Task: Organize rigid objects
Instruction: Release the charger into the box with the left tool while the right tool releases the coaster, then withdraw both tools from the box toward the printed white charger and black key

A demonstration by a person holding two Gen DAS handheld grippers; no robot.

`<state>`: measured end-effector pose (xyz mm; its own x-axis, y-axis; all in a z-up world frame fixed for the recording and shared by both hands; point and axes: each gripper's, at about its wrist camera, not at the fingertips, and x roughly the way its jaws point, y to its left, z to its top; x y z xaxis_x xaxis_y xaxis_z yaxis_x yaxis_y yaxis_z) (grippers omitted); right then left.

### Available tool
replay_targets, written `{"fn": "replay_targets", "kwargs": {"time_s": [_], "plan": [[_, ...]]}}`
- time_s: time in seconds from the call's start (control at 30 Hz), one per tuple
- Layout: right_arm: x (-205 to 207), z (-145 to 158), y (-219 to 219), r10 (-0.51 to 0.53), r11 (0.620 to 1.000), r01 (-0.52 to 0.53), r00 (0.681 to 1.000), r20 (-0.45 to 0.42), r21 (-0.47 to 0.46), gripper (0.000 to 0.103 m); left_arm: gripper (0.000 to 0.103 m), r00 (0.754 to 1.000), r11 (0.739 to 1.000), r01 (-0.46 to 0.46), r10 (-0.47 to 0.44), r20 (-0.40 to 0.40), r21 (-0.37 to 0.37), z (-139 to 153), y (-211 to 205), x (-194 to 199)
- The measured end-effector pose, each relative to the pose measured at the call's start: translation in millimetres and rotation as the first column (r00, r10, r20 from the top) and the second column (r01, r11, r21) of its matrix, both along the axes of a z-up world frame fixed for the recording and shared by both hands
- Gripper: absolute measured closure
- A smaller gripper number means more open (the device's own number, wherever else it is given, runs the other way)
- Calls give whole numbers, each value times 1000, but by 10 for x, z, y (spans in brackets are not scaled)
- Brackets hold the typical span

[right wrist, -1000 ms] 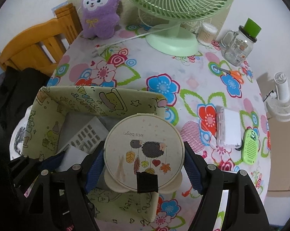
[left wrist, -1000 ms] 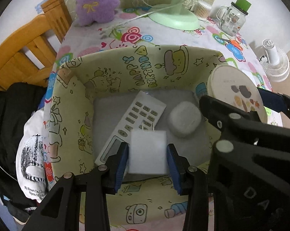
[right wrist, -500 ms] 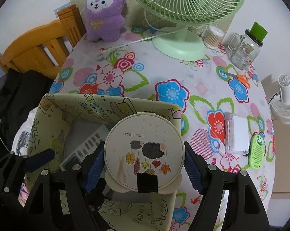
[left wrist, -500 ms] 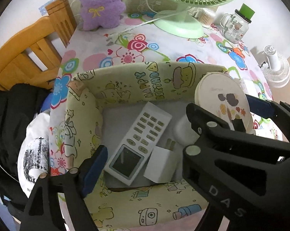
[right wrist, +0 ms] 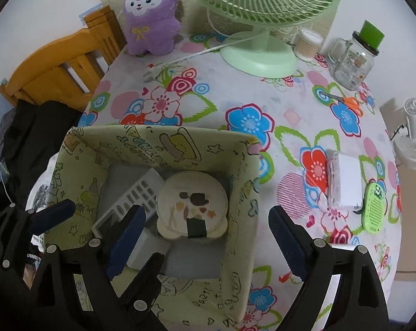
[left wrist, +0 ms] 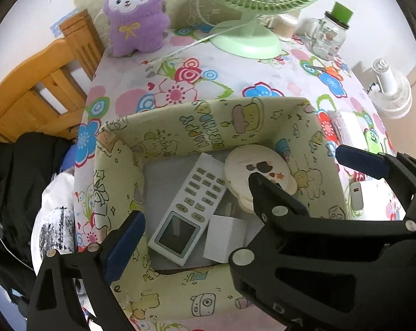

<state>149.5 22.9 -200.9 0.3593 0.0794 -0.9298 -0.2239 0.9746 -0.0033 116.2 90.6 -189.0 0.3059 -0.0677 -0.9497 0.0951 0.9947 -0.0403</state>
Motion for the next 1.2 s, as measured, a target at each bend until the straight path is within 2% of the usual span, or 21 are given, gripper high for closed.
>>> {"fn": "replay_targets", "kwargs": {"time_s": [0.33,1.2], "plan": [[-116,205,-189,-27,999,26,999,28,22,10,5,998,999,40,-41,42,23,199,-175,-69],[-448,851,-686,-65,997,58,987,149,51,10,5,983,996,67,-74,165,50,801,-665,-320]]}}
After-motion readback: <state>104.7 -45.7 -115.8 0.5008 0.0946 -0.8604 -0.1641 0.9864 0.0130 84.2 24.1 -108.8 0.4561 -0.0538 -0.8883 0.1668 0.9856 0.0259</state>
